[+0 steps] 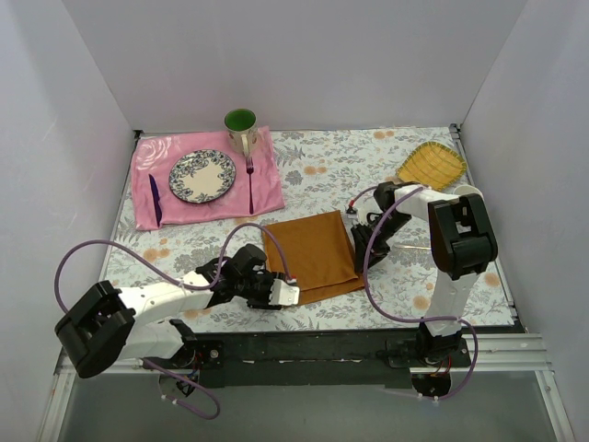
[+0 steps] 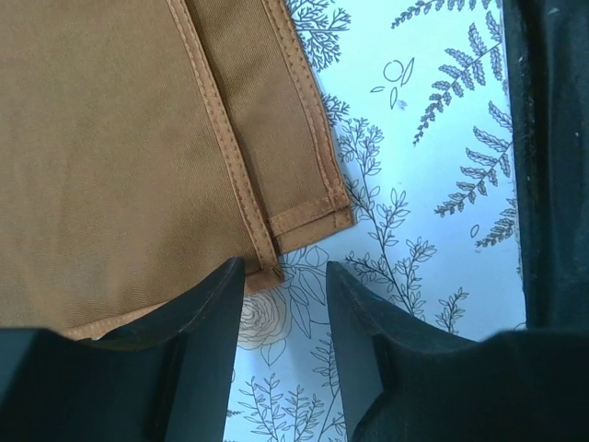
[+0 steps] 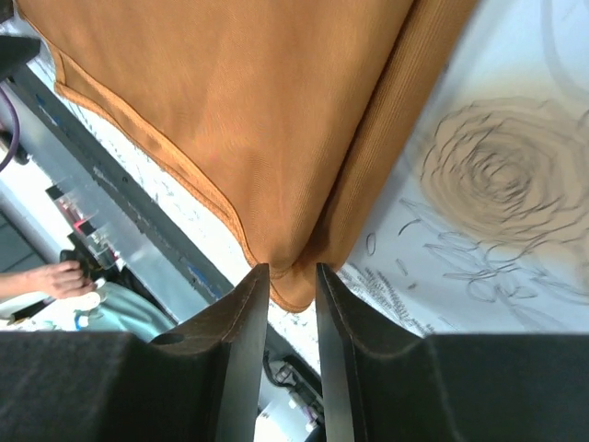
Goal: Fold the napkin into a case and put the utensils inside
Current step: Fold the rectangle-folded napkin at the center of the board.
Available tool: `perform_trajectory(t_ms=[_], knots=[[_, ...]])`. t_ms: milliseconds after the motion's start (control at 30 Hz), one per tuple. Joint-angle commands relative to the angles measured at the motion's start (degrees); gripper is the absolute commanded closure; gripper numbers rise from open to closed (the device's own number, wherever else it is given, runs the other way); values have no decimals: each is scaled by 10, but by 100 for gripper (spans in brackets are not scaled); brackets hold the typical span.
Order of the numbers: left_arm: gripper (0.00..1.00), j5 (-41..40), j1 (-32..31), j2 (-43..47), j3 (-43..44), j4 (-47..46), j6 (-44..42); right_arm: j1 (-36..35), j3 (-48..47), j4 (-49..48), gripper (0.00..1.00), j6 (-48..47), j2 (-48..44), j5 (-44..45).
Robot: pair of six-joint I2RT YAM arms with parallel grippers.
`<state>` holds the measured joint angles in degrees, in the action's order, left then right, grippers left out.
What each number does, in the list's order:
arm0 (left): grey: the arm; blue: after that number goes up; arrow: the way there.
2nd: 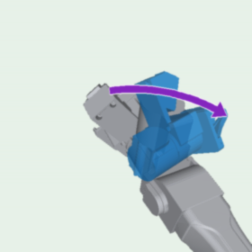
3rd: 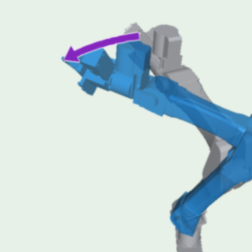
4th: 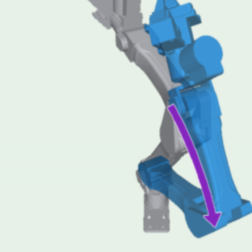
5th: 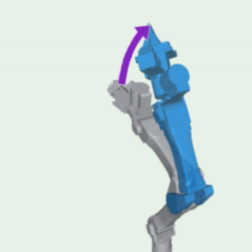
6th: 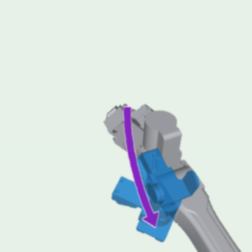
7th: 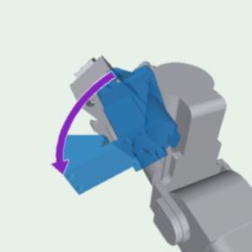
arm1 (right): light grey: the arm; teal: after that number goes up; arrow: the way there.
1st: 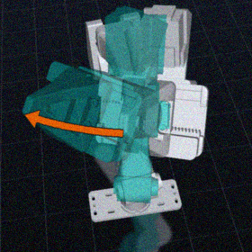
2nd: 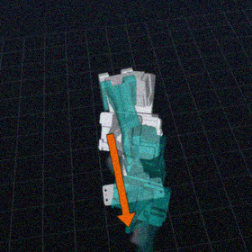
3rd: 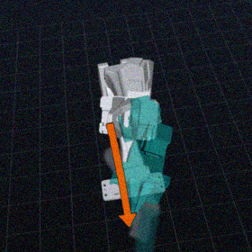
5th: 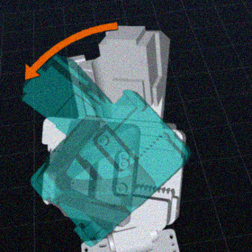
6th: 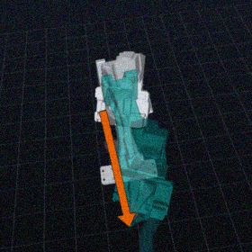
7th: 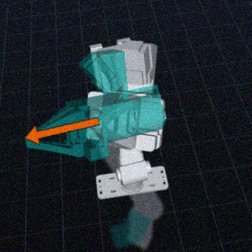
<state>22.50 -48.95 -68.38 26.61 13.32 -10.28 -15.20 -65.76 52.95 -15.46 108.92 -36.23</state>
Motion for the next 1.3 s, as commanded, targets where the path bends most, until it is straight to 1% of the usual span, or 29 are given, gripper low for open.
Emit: perform_trajectory(t_ms=[0, 167, 267, 367, 400, 467, 500, 600, 667, 767, 900, 1067, 1267], knots=[[61, -20, -5, -20, 5, -25, 1, -10, 9, 11, 61, -8, -17, -20], [67, -24, -5, -32, 5, -28, -1, -19, 18, 4, 59, -5, -19, -14], [72, -25, -5, -34, 5, -25, -3, -23, 18, 0, 59, -4, -12, -12], [73, -28, -5, -34, 4, -24, -2, -25, 10, -1, 61, -1, 0, -13], [73, -29, -5, -36, 3, -25, -1, -26, 8, 0, 67, -2, 2, -14], [75, -33, -5, -36, 0, -23, -2, -26, 3, 2, 76, -2, 8, -15], [76, -35, -5, -35, 0, -22, -2, -27, 1, 3, 86, -2, 9, -16], [83, -33, -5, -30, 1, -18, -4, -26, -4, 8, 97, -5, 9, -18], [89, -29, -5, -25, 5, -11, -8, -26, -9, 12, 99, -7, 9, -20], [99, -39, -5, -22, 14, -12, -1, -26, -13, 14, 99, -8, 10, -24], [100, -47, -5, -15, 32, -7, 6, -27, -22, 17, 99, -11, 10, -38], [100, -30, -5, 3, 49, 11, 8, -26, -31, 27, 99, -18, 4, -46], [100, -25, -5, 1, 66, 33, 4, -27, -31, 29, 99, -19, -7, -46]])
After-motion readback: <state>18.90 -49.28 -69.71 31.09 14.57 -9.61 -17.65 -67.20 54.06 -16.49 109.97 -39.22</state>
